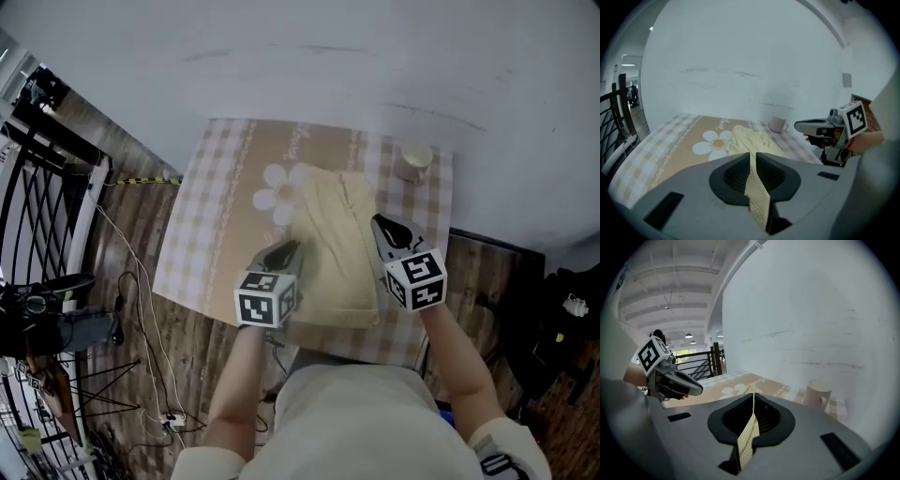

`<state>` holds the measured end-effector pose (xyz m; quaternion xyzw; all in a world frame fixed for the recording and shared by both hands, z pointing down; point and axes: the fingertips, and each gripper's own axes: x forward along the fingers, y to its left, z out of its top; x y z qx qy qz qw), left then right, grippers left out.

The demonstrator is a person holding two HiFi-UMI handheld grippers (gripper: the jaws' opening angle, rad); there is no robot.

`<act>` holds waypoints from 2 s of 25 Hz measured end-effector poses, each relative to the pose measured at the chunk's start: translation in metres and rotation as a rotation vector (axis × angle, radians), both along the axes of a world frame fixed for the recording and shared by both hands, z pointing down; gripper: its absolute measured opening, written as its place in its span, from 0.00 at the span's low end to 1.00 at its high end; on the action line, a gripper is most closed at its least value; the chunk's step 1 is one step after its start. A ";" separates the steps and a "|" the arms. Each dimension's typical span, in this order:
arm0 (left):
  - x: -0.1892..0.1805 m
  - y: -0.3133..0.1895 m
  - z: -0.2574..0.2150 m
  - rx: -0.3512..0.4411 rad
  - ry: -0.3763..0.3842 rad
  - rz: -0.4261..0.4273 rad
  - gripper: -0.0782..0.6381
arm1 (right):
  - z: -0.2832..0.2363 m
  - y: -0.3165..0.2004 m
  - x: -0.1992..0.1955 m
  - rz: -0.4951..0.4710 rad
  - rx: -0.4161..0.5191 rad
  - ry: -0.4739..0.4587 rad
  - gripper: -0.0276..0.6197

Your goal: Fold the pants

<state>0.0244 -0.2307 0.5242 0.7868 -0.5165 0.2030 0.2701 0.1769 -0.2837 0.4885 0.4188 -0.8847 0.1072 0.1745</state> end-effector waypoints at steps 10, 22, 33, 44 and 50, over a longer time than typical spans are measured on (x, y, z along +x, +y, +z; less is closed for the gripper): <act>-0.033 -0.087 0.025 -0.011 0.054 -0.055 0.16 | 0.051 -0.069 -0.038 0.012 -0.093 0.073 0.05; -0.025 -0.131 0.057 -0.049 0.087 -0.020 0.16 | 0.113 -0.098 -0.073 -0.054 -0.254 0.176 0.15; -0.007 -0.149 0.064 -0.049 0.057 0.050 0.22 | 0.104 -0.112 -0.032 -0.001 -0.188 0.242 0.05; 0.015 -0.168 0.086 -0.094 -0.026 0.131 0.25 | 0.125 -0.122 0.000 0.049 -0.294 0.261 0.11; 0.023 -0.159 0.101 -0.167 -0.044 0.169 0.25 | 0.134 -0.121 0.000 0.053 -0.349 0.256 0.17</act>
